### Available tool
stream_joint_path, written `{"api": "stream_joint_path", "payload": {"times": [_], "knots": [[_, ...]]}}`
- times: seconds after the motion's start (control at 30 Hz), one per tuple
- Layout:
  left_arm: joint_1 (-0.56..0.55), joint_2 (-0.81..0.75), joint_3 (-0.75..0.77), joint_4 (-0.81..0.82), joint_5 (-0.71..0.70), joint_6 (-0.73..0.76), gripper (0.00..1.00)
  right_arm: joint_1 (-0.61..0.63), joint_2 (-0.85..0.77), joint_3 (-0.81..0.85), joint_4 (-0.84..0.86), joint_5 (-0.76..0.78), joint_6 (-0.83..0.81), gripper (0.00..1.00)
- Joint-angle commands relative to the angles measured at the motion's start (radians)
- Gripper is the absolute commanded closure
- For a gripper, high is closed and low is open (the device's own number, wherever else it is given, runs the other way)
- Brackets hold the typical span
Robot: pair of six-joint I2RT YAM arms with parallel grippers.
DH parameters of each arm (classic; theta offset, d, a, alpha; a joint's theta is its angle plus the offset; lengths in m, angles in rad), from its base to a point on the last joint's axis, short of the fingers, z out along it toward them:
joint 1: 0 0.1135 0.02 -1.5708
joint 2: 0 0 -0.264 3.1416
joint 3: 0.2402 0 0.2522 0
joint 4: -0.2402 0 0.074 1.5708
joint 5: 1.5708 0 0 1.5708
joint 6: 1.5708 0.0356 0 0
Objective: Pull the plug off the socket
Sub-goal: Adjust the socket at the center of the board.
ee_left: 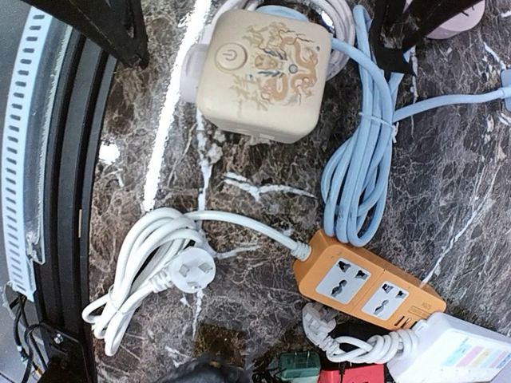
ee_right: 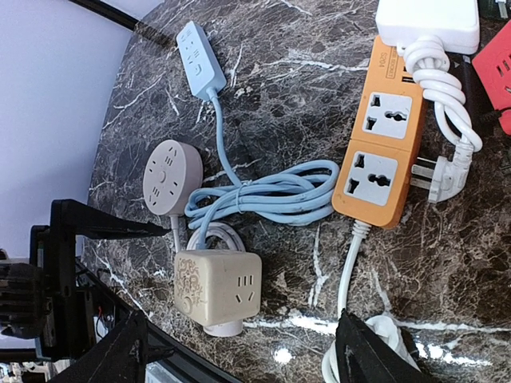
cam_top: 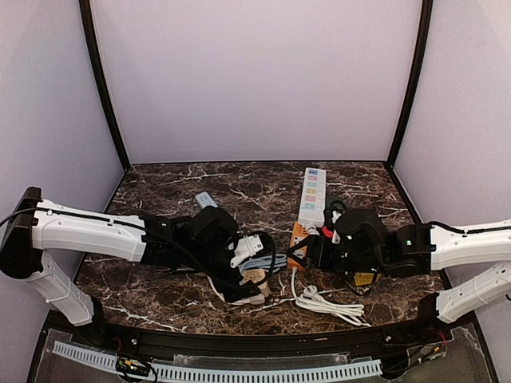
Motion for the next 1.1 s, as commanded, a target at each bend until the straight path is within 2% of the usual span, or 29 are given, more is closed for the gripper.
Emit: {"api": "stream_joint_path", "payload": {"times": [0.0, 0.2, 0.47, 0.67, 0.77, 0.87, 1.07], "knots": [[0.032, 0.032, 0.022, -0.003, 0.033, 0.105, 0.02, 0.009, -0.026, -0.021, 0.018, 0.014, 0.01, 0.25], [0.049, 0.064, 0.039, 0.022, 0.094, 0.112, 0.02, 0.008, -0.003, -0.007, 0.034, 0.001, -0.006, 0.25], [0.058, 0.127, 0.075, -0.014, 0.132, 0.11, 0.17, 0.009, 0.02, -0.003, 0.056, -0.021, -0.01, 0.25], [0.06, 0.153, 0.081, -0.021, 0.112, 0.108, 0.16, 0.01, 0.018, -0.002, 0.058, -0.022, -0.012, 0.25], [0.06, 0.159, 0.082, -0.025, 0.114, 0.107, 0.25, 0.008, 0.018, -0.005, 0.058, -0.022, -0.011, 0.25], [0.06, 0.16, 0.082, -0.03, 0.101, 0.11, 0.38, 0.009, 0.019, -0.006, 0.06, -0.022, -0.011, 0.25], [0.06, 0.157, 0.091, -0.052, 0.093, 0.104, 0.58, 0.009, 0.015, -0.007, 0.06, -0.023, -0.01, 0.25]]}}
